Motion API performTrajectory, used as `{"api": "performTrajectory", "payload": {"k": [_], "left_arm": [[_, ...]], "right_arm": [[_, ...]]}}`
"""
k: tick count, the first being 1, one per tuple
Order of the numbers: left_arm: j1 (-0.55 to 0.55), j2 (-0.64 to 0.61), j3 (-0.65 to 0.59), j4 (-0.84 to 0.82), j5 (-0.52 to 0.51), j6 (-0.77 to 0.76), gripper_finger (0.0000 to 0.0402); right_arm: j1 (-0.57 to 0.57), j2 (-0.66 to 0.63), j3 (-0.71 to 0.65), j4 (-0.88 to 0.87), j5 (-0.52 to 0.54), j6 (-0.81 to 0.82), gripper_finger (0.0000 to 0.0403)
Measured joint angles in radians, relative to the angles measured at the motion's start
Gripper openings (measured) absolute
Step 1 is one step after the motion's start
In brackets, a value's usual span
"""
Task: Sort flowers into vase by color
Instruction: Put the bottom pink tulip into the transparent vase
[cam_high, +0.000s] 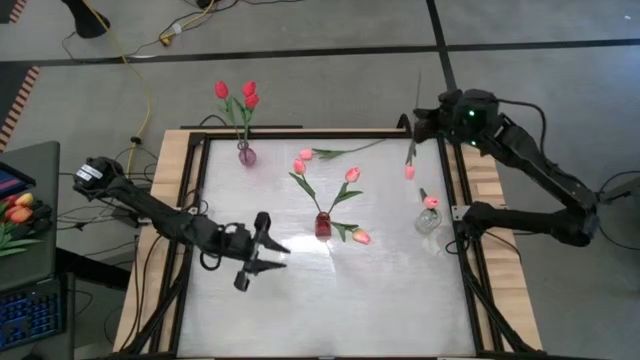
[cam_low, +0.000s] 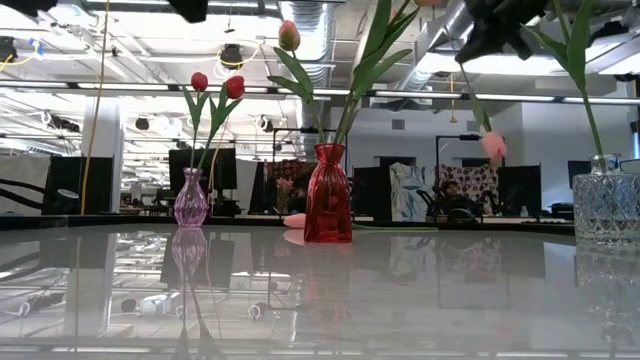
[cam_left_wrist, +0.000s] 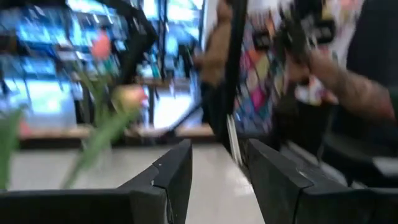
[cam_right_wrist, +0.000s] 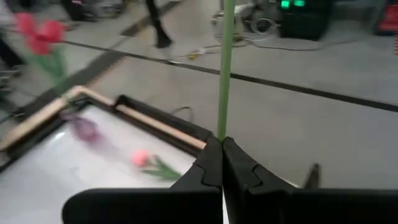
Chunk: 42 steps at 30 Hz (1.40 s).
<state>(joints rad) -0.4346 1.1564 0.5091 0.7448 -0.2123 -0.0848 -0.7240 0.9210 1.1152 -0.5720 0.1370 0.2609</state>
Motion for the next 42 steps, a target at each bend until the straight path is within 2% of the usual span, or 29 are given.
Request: {"api": "performTrajectory", "payload": {"k": [4,7,11,15,20,25,30,35,38,42], "left_arm": [[0.06,-0.011,0.0,0.084,-0.025,0.038,0.0139],[0.132,-0.029,0.009,0.077,-0.026,0.034,0.0139],[0.251,-0.043,0.069,0.034,0.084,0.03,0.0139],[0.391,-0.044,0.21,-0.144,0.189,0.029,0.0139],[0.564,-0.01,0.445,-0.455,0.238,0.008,0.0139],[0.702,0.041,0.583,-0.5,0.323,-0.077,0.0139],[0.829,0.124,0.694,-0.502,0.494,-0.256,0.0139],[0.929,0.287,0.872,-0.504,0.746,-0.42,0.0139],[0.967,0.384,0.999,-0.506,0.908,-0.461,0.0139],[0.99,0.462,1.122,-0.51,1.018,-0.5,0.0139]], "right_arm": [[0.031,-0.033,0.0,0.001,-0.063,0.001,0.0021],[0.055,-0.037,0.0,0.003,-0.067,-0.001,0.0021],[0.076,-0.037,0.0,0.012,-0.069,-0.035,0.0021],[0.097,-0.037,0.0,0.065,-0.098,-0.068,0.0021],[0.108,-0.037,0.0,0.161,-0.202,-0.076,0.0021],[0.123,-0.037,0.0,0.239,-0.278,-0.005,0.0021],[0.155,-0.039,0.0,0.316,-0.295,0.101,0.0021],[0.195,-0.039,0.0,0.358,-0.294,0.209,0.0021],[0.21,-0.04,0.0,0.351,-0.271,0.236,0.0021],[0.198,-0.053,-0.001,0.316,-0.266,0.24,0.0021]]}}
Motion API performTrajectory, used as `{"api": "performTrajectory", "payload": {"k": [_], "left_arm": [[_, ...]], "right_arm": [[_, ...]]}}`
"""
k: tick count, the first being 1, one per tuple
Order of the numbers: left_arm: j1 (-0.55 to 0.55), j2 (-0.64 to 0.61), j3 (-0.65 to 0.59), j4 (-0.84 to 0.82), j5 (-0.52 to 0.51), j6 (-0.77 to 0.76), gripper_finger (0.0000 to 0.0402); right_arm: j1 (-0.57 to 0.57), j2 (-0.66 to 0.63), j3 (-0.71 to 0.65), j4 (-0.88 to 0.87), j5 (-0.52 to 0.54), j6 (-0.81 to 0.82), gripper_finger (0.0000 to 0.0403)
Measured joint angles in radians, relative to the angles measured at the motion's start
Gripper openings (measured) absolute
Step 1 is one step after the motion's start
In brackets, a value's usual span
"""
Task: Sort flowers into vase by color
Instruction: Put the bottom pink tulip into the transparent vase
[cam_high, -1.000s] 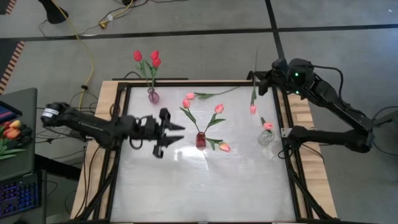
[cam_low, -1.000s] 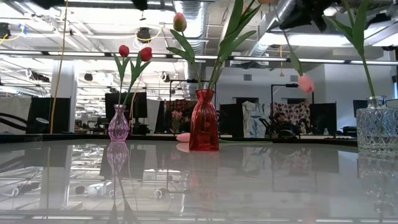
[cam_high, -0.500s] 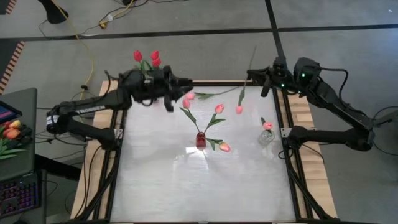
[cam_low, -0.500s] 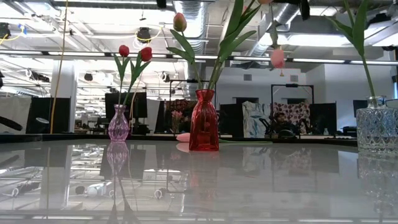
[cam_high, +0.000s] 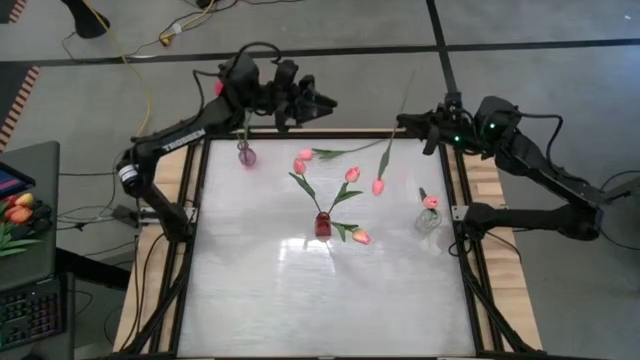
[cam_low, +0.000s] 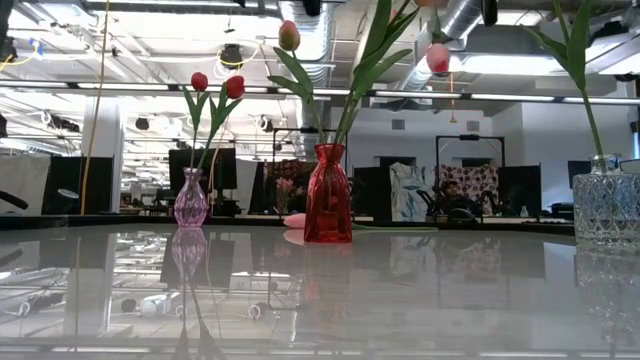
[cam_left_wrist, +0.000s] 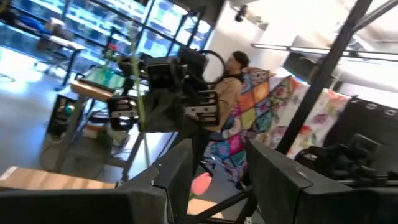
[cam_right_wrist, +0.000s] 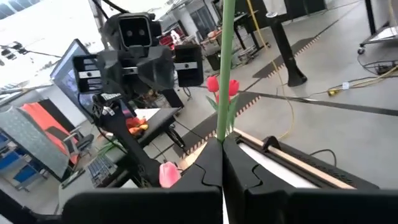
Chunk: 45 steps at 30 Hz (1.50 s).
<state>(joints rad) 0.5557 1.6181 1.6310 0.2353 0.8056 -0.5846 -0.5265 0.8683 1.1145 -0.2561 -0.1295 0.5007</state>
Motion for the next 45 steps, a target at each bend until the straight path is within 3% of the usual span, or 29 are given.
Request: {"api": "performTrajectory", "payload": {"k": [10,18,21,27,31,34,38,41,45], "left_arm": [[0.038,-0.027,0.016,-0.018,0.041,0.016,0.0139],[0.076,-0.029,0.016,-0.019,0.221,-0.045,0.0139],[0.113,-0.029,0.016,-0.02,0.237,-0.073,0.0139],[0.127,-0.029,0.016,-0.02,0.123,-0.088,0.0139],[0.081,-0.029,0.016,-0.023,-0.02,-0.035,0.0139],[0.018,-0.016,0.016,-0.047,-0.184,0.045,0.0139],[-0.016,0.024,0.015,-0.062,-0.311,0.068,0.0139],[-0.015,0.074,0.015,-0.043,-0.298,0.017,0.0139],[-0.016,0.158,0.015,0.092,-0.16,-0.066,0.0139]], "right_arm": [[0.033,-0.005,0.0,-0.145,-0.001,-0.003,0.0021],[0.093,-0.004,0.0,-0.156,0.047,0.013,0.0021],[0.102,-0.011,0.0,-0.175,0.048,0.013,0.0021],[0.093,-0.021,0.0,-0.175,0.046,-0.035,0.0021],[0.092,-0.02,0.0,-0.179,0.006,-0.096,0.0021],[0.067,-0.034,0.0,-0.175,0.001,-0.14,0.0021],[0.025,-0.044,0.0,-0.058,0.008,-0.158,0.0021],[0.019,-0.036,0.0,0.054,0.007,-0.162,0.0021],[0.02,-0.018,0.0,0.122,-0.001,-0.14,0.0021]]}}
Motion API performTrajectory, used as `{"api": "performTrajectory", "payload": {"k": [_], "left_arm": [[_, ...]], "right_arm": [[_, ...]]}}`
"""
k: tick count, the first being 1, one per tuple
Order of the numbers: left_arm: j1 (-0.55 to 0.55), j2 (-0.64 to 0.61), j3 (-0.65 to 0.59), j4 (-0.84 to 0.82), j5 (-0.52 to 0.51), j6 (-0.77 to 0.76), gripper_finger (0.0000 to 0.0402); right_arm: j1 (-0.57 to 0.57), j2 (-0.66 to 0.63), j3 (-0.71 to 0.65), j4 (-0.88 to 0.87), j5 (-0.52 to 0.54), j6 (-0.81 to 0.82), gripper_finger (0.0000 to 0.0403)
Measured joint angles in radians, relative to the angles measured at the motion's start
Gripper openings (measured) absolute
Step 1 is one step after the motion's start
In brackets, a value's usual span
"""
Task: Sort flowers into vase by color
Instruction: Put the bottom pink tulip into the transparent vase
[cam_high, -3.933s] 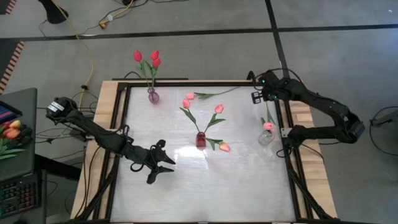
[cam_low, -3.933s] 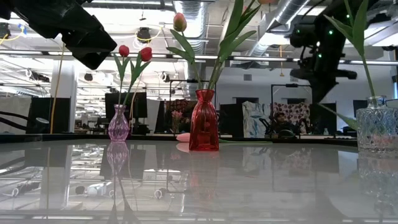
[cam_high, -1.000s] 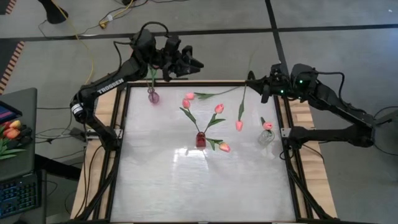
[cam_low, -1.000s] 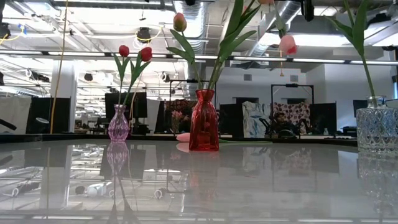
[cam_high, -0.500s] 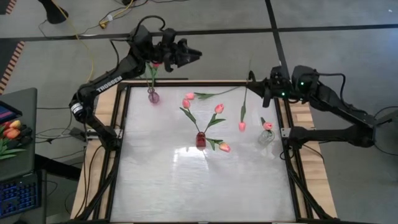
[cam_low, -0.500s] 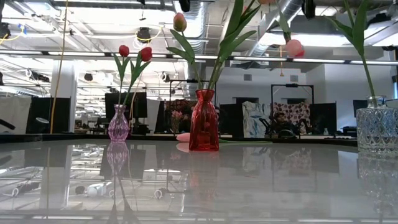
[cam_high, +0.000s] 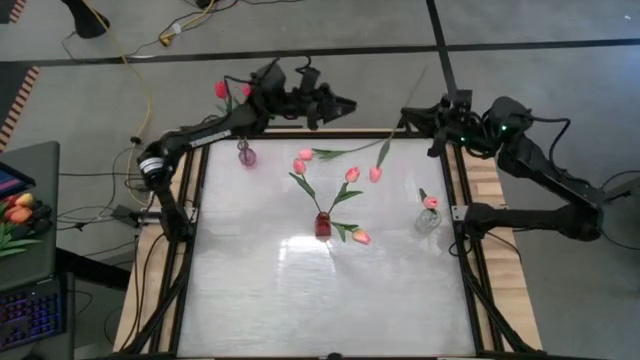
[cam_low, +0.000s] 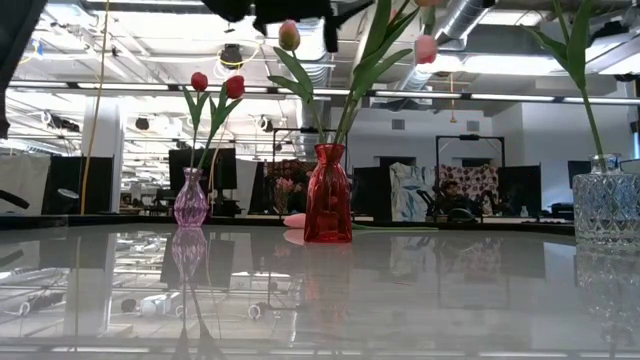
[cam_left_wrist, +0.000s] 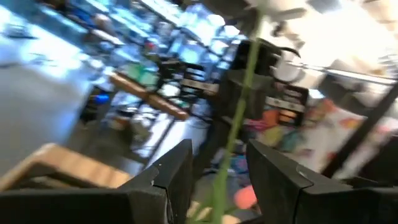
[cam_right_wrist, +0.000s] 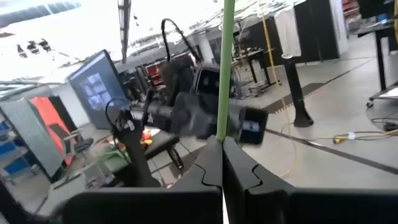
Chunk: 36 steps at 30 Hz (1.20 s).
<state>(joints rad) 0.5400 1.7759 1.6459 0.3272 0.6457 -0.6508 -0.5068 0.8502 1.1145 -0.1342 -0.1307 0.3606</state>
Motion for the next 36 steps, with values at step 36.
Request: {"api": "performTrajectory", "payload": {"k": [36], "left_arm": [[-0.139,0.223,0.257,-0.128,-0.005,0.185,0.0139]], "right_arm": [[0.0,0.055,0.0,0.05,-0.004,0.073,0.0021]]}}
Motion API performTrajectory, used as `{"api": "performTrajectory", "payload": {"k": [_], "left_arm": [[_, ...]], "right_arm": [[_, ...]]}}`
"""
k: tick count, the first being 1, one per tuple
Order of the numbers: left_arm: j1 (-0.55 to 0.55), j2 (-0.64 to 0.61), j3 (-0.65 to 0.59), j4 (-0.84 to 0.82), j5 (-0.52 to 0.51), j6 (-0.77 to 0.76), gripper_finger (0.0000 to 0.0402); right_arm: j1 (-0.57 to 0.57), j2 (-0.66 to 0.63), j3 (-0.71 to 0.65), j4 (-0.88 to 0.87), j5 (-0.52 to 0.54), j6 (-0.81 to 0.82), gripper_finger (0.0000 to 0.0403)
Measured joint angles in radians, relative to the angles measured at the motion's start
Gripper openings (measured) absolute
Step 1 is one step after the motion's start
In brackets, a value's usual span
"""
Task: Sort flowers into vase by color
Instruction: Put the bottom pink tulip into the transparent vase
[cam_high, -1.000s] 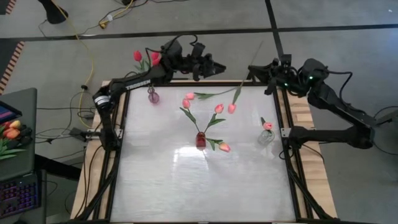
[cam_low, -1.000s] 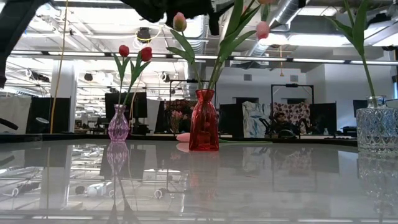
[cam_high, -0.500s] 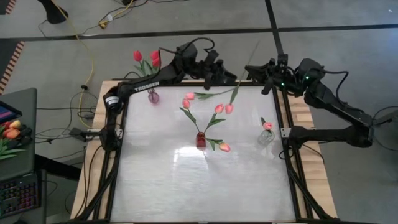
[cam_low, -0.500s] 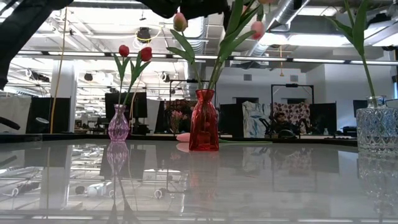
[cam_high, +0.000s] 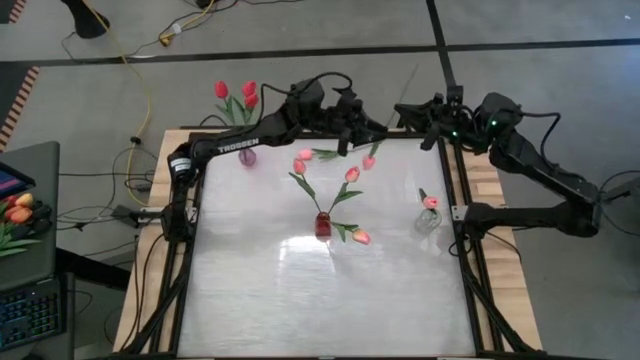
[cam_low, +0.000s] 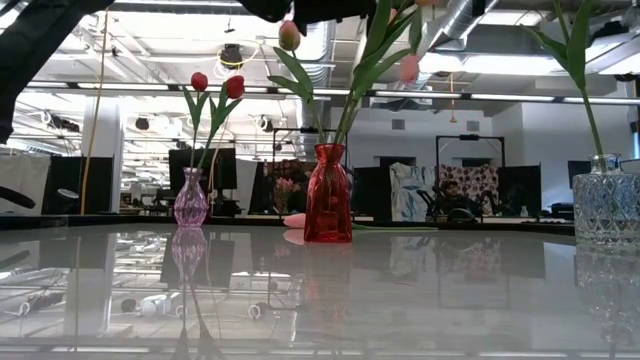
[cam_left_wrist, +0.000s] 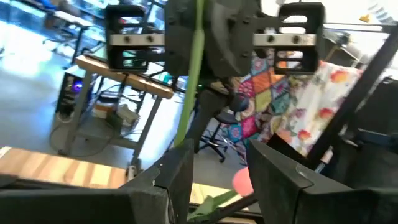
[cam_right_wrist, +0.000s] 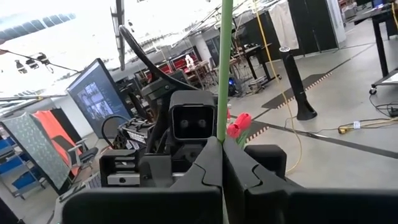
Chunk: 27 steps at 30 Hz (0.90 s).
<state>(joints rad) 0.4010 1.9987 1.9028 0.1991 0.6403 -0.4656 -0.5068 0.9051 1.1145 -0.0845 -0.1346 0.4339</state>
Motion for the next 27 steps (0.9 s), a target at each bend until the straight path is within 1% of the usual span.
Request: {"api": "performTrajectory", "payload": {"k": [2,3,6,8,10,17,20,27], "left_arm": [[0.007,0.0,0.0,-0.006,0.007,-0.002,0.0139],[0.011,0.0,0.0,-0.006,0.03,-0.002,0.0139],[0.024,0.0,0.0,0.013,0.13,-0.01,0.0139],[0.039,0.0,0.0,0.044,0.21,-0.042,0.0139],[0.056,-0.001,0.0,0.064,0.235,-0.07,0.0139],[0.077,-0.001,0.0,0.059,0.167,-0.096,0.0139],[0.06,-0.001,0.0,0.028,0.119,-0.058,0.0139],[0.018,-0.001,0.0,0.016,0.054,0.03,0.0139]], "right_arm": [[0.0,0.001,0.0,-0.002,-0.01,0.0,0.0021],[0.0,0.001,0.0,-0.006,-0.014,0.0,0.0021],[0.0,-0.002,0.0,-0.033,-0.023,0.0,0.0021],[0.0,-0.003,0.0,-0.052,-0.026,0.001,0.0021],[0.0,-0.002,0.0,-0.059,-0.027,-0.008,0.0021],[0.0,-0.002,0.0,-0.055,-0.026,-0.014,0.0021],[0.0,-0.002,0.0,-0.047,-0.026,-0.022,0.0021],[0.0,-0.002,0.0,-0.042,-0.025,-0.025,0.0021]]}}
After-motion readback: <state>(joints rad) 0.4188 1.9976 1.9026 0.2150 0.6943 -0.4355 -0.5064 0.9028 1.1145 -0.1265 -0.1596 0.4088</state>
